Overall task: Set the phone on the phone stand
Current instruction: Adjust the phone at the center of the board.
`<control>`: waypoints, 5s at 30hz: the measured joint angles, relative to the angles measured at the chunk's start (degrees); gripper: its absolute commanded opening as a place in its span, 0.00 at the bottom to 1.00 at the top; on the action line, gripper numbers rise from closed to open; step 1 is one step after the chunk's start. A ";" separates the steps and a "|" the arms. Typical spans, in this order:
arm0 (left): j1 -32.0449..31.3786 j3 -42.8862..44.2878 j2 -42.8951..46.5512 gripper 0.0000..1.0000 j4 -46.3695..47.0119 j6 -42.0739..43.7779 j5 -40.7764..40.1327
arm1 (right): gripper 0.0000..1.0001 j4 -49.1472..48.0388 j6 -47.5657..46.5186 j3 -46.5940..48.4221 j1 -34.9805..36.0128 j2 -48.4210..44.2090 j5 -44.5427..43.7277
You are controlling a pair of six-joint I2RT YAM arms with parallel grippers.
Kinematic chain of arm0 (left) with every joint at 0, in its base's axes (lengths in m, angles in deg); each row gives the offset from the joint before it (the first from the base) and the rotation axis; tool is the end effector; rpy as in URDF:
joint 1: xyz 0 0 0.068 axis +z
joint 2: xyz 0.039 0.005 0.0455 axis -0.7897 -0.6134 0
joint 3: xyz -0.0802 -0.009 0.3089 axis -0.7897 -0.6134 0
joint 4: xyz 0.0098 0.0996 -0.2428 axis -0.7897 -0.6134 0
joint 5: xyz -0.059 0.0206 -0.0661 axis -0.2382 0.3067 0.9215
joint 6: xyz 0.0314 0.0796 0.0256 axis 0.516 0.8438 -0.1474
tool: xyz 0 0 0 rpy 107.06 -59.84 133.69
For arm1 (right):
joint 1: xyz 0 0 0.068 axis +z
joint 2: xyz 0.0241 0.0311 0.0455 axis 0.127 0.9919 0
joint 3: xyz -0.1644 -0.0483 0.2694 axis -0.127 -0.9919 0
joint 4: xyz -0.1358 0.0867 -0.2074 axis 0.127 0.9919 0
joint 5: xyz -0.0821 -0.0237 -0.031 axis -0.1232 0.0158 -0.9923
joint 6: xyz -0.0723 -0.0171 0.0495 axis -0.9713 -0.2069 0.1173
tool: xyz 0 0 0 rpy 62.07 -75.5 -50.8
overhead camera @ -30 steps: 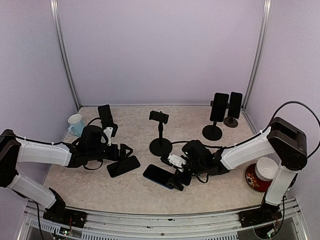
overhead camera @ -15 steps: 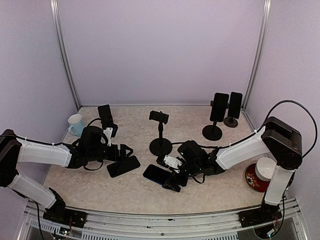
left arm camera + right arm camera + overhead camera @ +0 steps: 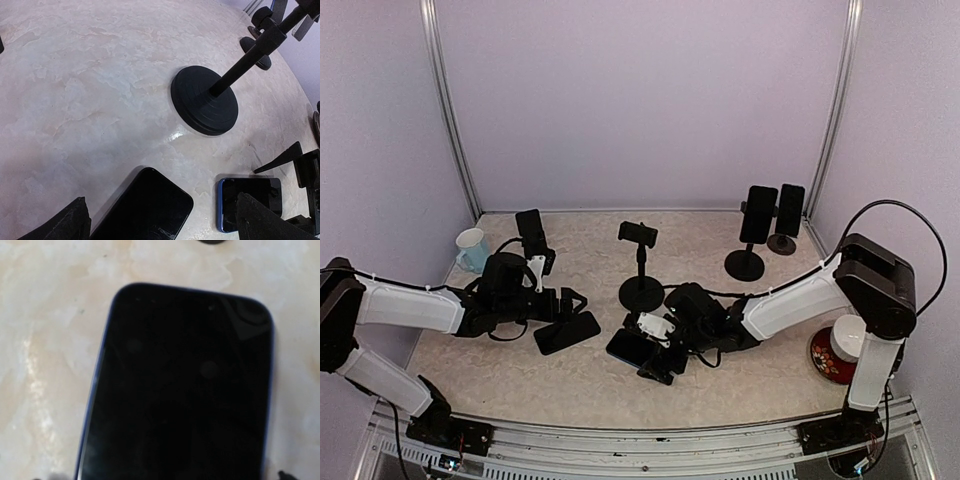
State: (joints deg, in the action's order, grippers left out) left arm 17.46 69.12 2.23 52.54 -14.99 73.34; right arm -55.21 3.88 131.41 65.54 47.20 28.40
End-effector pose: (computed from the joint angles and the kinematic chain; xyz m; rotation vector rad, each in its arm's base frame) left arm 0.2428 -0.1778 0.1900 0.2911 2.2098 -0.6746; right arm 0.2025 0.3513 0.1330 -1.3948 2.0506 0.5971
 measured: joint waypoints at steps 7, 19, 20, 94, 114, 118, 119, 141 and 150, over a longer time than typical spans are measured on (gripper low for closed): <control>-0.13 -0.20 -0.15 0.99 0.48 -0.09 0.00 | 0.92 0.68 0.48 1.33 0.26 0.76 -1.55; -0.17 -0.66 -0.15 0.99 0.57 -0.15 -0.02 | 0.89 2.36 0.63 5.09 1.90 2.67 -7.17; -0.17 -0.66 -0.17 0.99 0.55 -0.17 -0.02 | 0.87 2.36 0.61 5.27 2.01 2.82 -7.34; -1.49 -0.52 -3.39 0.99 1.97 -1.03 1.20 | 0.96 1.44 0.92 1.84 -2.54 0.92 -1.42; -1.75 -0.94 -3.89 0.99 3.17 -1.11 1.46 | 0.90 1.79 0.70 3.76 -2.47 2.34 -0.39; -1.77 -0.98 -3.89 0.99 3.19 -1.29 1.49 | 0.97 1.33 0.92 3.37 -2.54 2.19 -1.25; -1.79 -0.98 -3.89 0.99 3.19 -1.29 1.49 | 0.98 1.07 1.14 3.13 -2.71 2.05 -1.40; -2.47 -0.98 -3.89 0.99 3.61 -1.46 1.49 | 0.80 1.84 1.25 5.22 -5.11 3.56 3.26; -2.47 -0.98 -3.89 0.99 3.63 -1.49 1.49 | 0.66 2.58 1.77 7.30 -5.49 4.94 5.51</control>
State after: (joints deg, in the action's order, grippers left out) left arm 14.99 68.14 -1.66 56.17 -16.48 74.82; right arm -52.63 5.65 138.71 60.05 52.14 33.91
